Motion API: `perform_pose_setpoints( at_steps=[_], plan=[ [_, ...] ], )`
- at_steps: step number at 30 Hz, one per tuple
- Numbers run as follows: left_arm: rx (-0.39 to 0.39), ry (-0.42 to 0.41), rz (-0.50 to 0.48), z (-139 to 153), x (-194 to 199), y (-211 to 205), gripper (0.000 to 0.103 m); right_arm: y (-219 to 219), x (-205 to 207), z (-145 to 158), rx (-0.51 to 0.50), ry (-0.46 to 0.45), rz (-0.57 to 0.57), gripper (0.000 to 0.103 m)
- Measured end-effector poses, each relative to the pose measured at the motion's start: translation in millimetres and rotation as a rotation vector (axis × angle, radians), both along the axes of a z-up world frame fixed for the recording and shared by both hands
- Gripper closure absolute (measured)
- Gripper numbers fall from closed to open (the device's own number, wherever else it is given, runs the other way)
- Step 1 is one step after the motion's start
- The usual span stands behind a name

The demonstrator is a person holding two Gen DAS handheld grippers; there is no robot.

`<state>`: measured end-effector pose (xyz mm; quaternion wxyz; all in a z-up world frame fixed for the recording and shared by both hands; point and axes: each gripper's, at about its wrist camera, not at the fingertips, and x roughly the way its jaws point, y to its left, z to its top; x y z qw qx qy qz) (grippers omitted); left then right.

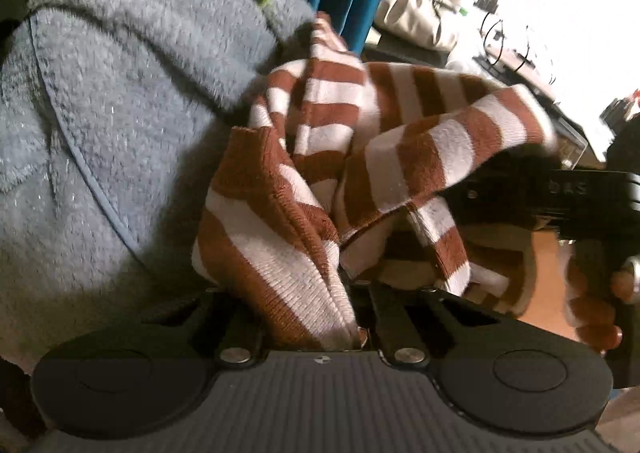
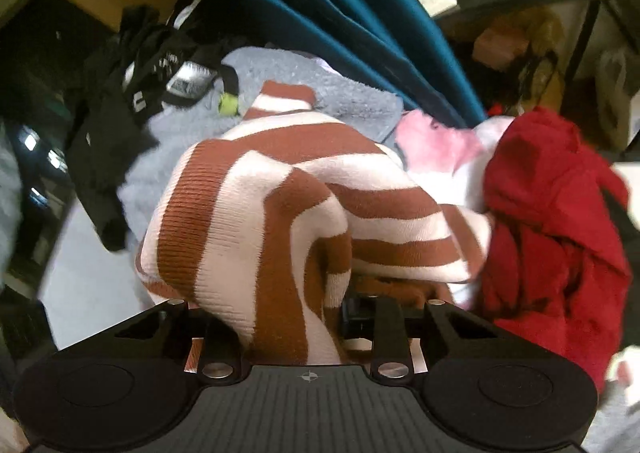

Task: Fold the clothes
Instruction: 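Lift the striped sweater off the pile with both grippers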

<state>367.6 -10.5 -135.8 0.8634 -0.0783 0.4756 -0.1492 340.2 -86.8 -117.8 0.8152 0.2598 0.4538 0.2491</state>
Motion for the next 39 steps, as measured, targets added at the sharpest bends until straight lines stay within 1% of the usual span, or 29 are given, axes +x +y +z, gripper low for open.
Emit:
perform_pose_setpoints(
  at_steps=[2,3,4,5,7,8,9,10,12,15,18,20,21,22,23,24,25,26,27,29,31,33,36,39],
  plan=[
    [-0.002,0.014,0.017,-7,1,3,0.093,3,-3,0,-0.071,-0.029,-0.009,0.077],
    [-0.013,0.024,0.033,-10,2,6,0.093,6,-4,1,-0.124,-0.056,0.000,0.073],
    [-0.019,0.029,0.042,-11,4,8,0.093,8,-4,2,-0.165,-0.077,0.007,0.064],
    [-0.026,0.033,0.051,-12,5,10,0.093,10,-4,4,-0.209,-0.105,0.014,0.059],
    [-0.015,0.033,0.048,-13,7,8,0.093,12,-3,3,-0.277,-0.157,0.024,0.034],
    [-0.009,0.032,0.043,-13,6,7,0.093,12,-2,2,-0.311,-0.177,0.023,0.030],
    [-0.003,0.033,0.040,-14,6,7,0.093,11,0,0,-0.325,-0.187,0.023,0.026],
    [0.002,0.034,0.038,-15,7,6,0.093,9,4,-4,-0.318,-0.180,0.023,0.021],
    [0.002,0.043,0.046,-18,11,2,0.093,6,12,-15,-0.304,-0.161,0.018,0.013],
    [-0.010,0.060,0.060,-23,10,7,0.092,5,21,-35,-0.280,-0.134,0.015,0.011],
    [-0.020,0.077,0.074,-30,11,9,0.092,9,25,-52,-0.251,-0.126,0.031,0.012],
    [-0.023,0.088,0.084,-33,13,8,0.092,19,24,-57,-0.260,-0.155,0.093,0.015],
    [-0.022,0.094,0.087,-34,14,8,0.092,22,24,-59,-0.264,-0.164,0.113,0.021],
    [-0.021,0.093,0.085,-33,17,4,0.092,23,24,-60,-0.260,-0.166,0.124,0.033],
    [-0.011,0.082,0.070,-31,18,1,0.092,22,26,-61,-0.240,-0.151,0.130,0.041],
    [0.000,0.070,0.053,-28,18,-3,0.092,19,27,-59,-0.216,-0.121,0.124,0.056],
    [0.014,0.056,0.038,-24,17,-8,0.092,16,29,-57,-0.192,-0.092,0.118,0.065],
    [0.028,0.042,0.022,-21,17,-13,0.092,13,30,-53,-0.164,-0.060,0.104,0.068],
    [0.025,0.035,0.026,-16,15,-14,0.093,10,29,-48,-0.135,-0.030,0.092,0.073],
    [0.006,0.023,0.043,-7,12,-15,0.093,8,25,-35,-0.104,-0.009,0.083,0.075],
    [0.006,0.003,0.053,4,6,-15,0.093,8,18,-25,-0.087,0.004,0.070,0.077],
    [0.027,-0.028,0.060,17,1,-18,0.093,9,10,-14,-0.076,0.015,0.049,0.078],
    [0.024,-0.068,0.079,40,-4,-23,0.093,13,-5,5,-0.044,0.032,-0.002,0.079],
    [0.058,-0.081,0.068,49,-2,-27,0.093,11,-16,20,-0.015,0.056,-0.035,0.080]
  ],
)
